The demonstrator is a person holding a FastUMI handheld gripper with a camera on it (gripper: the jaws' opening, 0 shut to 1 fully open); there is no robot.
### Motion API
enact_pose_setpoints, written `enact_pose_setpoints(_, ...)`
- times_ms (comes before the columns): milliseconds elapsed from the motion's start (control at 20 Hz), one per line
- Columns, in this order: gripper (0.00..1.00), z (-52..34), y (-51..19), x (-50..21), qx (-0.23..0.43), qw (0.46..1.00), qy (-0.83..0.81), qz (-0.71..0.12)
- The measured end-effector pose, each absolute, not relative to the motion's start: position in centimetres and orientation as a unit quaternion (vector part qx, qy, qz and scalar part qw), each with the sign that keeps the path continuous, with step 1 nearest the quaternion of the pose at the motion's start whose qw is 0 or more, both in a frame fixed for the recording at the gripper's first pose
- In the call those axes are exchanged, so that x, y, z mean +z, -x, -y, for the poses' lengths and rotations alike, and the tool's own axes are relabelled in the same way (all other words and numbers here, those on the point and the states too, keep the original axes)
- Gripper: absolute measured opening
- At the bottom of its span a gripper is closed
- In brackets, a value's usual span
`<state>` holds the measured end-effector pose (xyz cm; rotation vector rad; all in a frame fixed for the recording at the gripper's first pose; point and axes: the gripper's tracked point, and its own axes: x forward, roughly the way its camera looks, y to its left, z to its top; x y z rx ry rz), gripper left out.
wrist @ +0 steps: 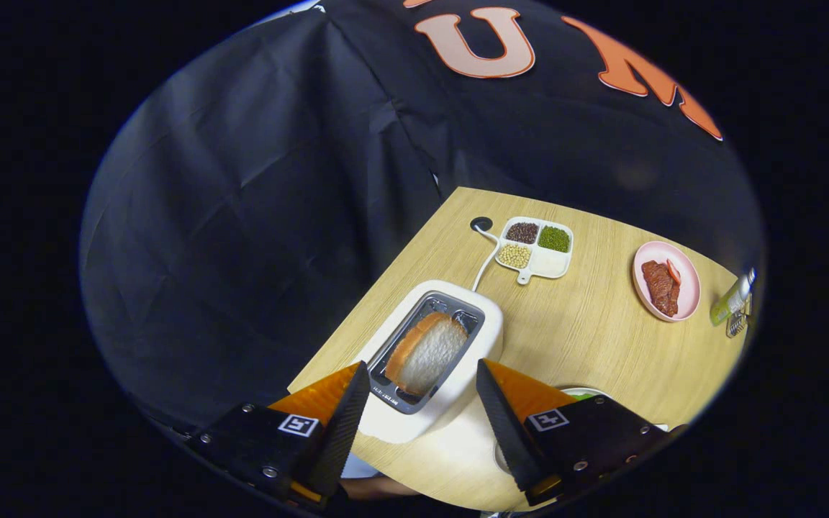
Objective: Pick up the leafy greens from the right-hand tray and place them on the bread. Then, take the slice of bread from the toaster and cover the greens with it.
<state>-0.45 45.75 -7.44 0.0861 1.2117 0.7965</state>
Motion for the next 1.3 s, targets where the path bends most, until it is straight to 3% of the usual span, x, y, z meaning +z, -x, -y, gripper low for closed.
enact_pose_setpoints(250,0.89,-48.2,0.8,-8.7,0.361,0.73,-0.027,-0.58)
enact_pose_setpoints(500,0.79,-49.3,0.9,-11.3,0.345,0.714,-0.012,-0.609)
enact_pose_setpoints(1000,0.37,-48.7,0.7,-12.3,0.329,0.712,-0.031,-0.619)
enact_pose_setpoints(1150,0.14,-47.7,-0.2,-12.0,0.321,0.728,-0.045,-0.604)
enact_pose_setpoints(1300,0.12,-46.9,-0.3,-10.7,0.33,0.73,-0.074,-0.594)
